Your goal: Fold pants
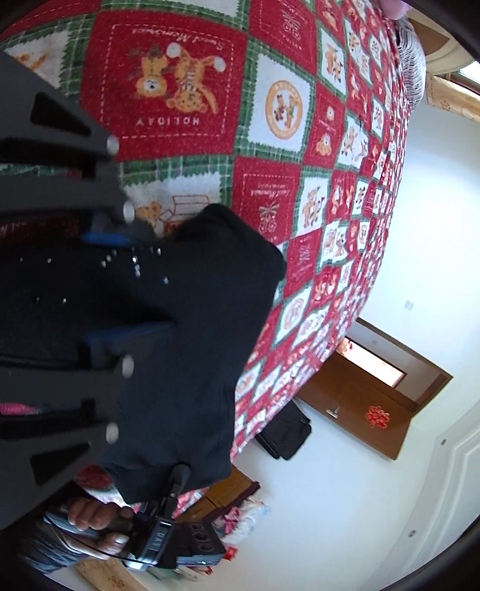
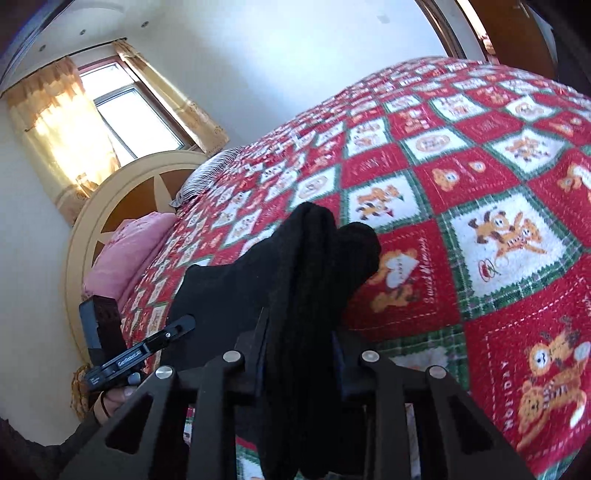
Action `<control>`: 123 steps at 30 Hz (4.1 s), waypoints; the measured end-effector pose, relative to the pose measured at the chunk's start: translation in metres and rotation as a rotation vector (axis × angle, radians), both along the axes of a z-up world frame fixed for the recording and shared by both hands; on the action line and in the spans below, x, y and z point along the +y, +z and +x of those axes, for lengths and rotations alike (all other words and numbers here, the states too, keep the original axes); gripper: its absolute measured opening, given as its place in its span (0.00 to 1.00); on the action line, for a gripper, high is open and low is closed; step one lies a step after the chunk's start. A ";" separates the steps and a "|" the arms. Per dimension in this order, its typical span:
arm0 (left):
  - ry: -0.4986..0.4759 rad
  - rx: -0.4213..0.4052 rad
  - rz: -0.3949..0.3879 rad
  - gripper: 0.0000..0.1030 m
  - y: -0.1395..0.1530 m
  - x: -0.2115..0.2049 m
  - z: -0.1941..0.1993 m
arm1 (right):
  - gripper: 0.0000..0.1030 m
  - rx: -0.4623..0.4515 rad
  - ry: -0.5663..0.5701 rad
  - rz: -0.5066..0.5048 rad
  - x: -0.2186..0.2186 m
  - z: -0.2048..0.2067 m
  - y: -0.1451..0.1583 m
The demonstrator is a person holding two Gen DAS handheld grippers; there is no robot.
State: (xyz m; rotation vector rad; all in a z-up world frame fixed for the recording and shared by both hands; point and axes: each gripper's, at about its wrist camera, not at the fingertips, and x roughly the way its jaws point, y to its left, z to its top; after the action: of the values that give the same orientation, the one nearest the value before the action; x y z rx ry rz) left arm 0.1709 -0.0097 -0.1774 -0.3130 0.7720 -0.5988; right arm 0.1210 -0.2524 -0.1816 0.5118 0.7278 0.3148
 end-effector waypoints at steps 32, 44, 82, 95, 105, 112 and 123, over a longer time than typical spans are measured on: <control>0.469 -0.002 0.249 0.54 0.001 0.207 0.014 | 0.32 0.054 0.420 -0.027 0.248 0.211 -0.012; 0.537 0.002 0.284 0.83 -0.006 0.214 0.010 | 0.59 0.134 0.348 -0.067 0.222 0.221 -0.036; 0.563 -0.259 0.389 0.96 0.123 0.136 -0.091 | 0.67 -0.245 0.157 -0.281 0.160 0.030 0.119; 0.557 -0.355 0.399 1.00 0.147 0.123 -0.109 | 0.72 -0.427 0.147 -0.402 0.184 -0.023 0.165; 0.563 -0.353 0.396 1.00 0.148 0.126 -0.109 | 0.72 -0.418 0.151 -0.433 0.190 -0.023 0.158; 0.566 -0.358 0.408 1.00 0.147 0.126 -0.108 | 0.73 -0.424 0.146 -0.437 0.190 -0.025 0.158; 0.549 -0.339 0.426 1.00 0.143 0.123 -0.106 | 0.75 -0.432 0.139 -0.449 0.189 -0.026 0.159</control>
State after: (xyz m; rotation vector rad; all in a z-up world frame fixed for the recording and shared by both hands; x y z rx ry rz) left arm 0.0653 0.1134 -0.0341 -0.0183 0.4389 0.0400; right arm 0.0950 -0.0631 -0.0224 -0.0374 0.3927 0.3642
